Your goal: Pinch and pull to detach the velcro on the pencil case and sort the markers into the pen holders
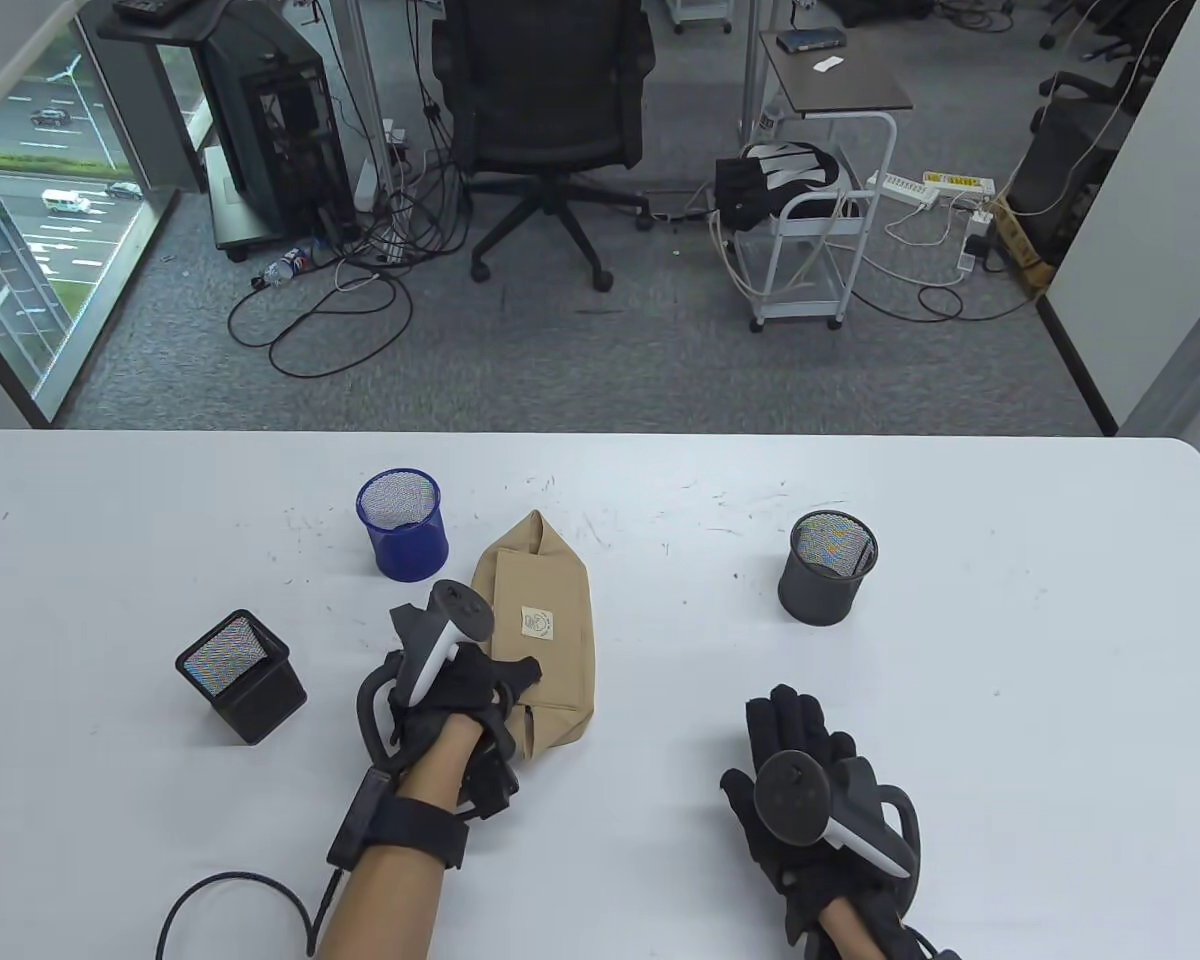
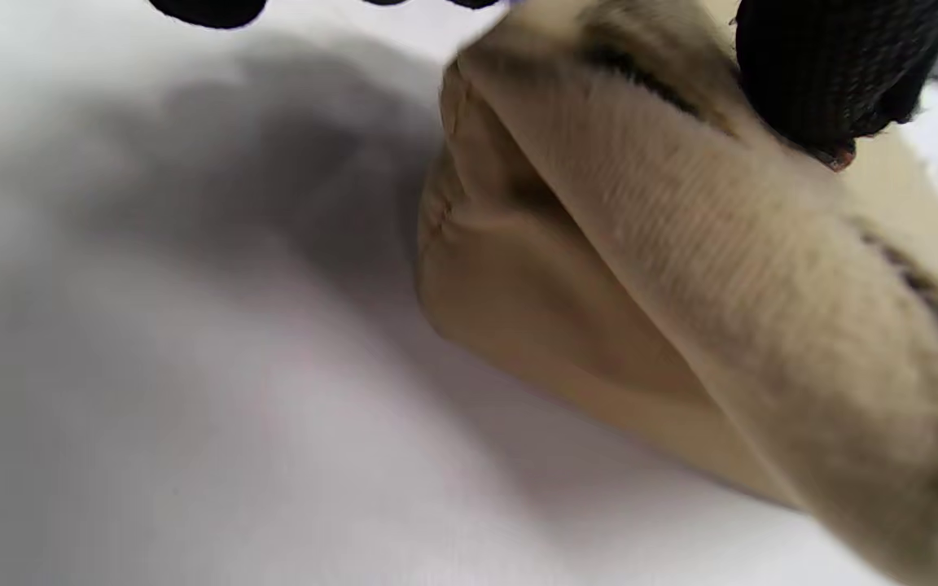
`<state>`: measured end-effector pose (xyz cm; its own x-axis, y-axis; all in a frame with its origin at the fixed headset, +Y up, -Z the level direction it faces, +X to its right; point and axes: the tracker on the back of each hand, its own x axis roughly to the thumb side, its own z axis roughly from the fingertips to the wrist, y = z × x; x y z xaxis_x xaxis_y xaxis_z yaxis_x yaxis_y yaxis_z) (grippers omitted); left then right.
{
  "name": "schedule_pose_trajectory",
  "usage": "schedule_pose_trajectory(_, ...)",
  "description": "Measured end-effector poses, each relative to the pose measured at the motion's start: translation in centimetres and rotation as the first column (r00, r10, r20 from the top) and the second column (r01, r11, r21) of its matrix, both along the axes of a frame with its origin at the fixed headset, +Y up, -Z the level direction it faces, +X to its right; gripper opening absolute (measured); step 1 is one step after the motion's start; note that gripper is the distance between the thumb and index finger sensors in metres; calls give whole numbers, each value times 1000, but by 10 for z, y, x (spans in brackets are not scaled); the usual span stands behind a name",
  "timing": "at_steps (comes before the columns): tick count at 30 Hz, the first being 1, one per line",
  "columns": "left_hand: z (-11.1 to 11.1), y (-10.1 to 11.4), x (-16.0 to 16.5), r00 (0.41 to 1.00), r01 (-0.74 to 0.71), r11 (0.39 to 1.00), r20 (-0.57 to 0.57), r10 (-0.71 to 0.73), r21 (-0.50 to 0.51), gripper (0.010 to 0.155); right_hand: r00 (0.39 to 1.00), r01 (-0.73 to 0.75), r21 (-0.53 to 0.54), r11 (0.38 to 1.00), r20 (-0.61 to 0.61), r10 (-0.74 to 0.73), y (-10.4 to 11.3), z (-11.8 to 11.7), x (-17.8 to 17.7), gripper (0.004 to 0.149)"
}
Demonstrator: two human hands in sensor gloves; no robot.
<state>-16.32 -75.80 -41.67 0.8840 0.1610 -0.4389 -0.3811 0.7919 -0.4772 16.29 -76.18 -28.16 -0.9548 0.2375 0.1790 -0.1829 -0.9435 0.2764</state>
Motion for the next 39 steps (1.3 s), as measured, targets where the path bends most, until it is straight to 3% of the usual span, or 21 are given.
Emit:
schedule_pose_trajectory(2, -5, -6, 3, 1000, -7, 1000, 19, 8, -28, 119, 1000, 4, -3, 1000, -1, -4, 0, 0, 0, 75)
schedule_pose_trajectory(4, -7, -10, 5, 991, -118, 992, -62, 116, -41, 117, 1000, 7, -4, 1000, -1, -7, 1, 0, 1, 75)
schedule_pose_trajectory(10, -4, -3, 11, 978, -71, 993, -189, 88, 91, 98, 1000, 6, -10, 1000, -8, -6, 0, 0, 0, 75)
schedule_pose_trajectory(16, 6, 9, 23, 980, 33, 970, -197, 16, 242, 78, 1000, 2, -13, 1000, -7, -2, 0, 1, 0, 74)
schedule_pose_trajectory(21, 19, 17, 11, 967, -112, 933, -178, 181, 343, 73, 1000, 11, 6, 1000, 4, -11, 3, 2, 2, 74)
schedule_pose_trajectory(24, 31, 21, 1, 915, -283, 881, -169, 367, 380, 69, 1000, 17, 28, 999, 9, -17, 9, 3, 2, 74)
schedule_pose_trajectory(28, 55, 20, -6, 790, -509, 741, -104, 604, 438, 64, 999, 9, 103, 995, 40, -13, 30, 5, 2, 77)
schedule_pose_trajectory(34, 84, 13, -1, 654, -676, 600, -26, 756, 426, 59, 998, 27, 208, 978, 45, -37, 66, 9, -11, 78)
schedule_pose_trajectory(39, 103, 4, 12, 560, -771, 509, 27, 828, 382, 57, 995, 92, 209, 974, 10, -96, 90, 8, -38, 79)
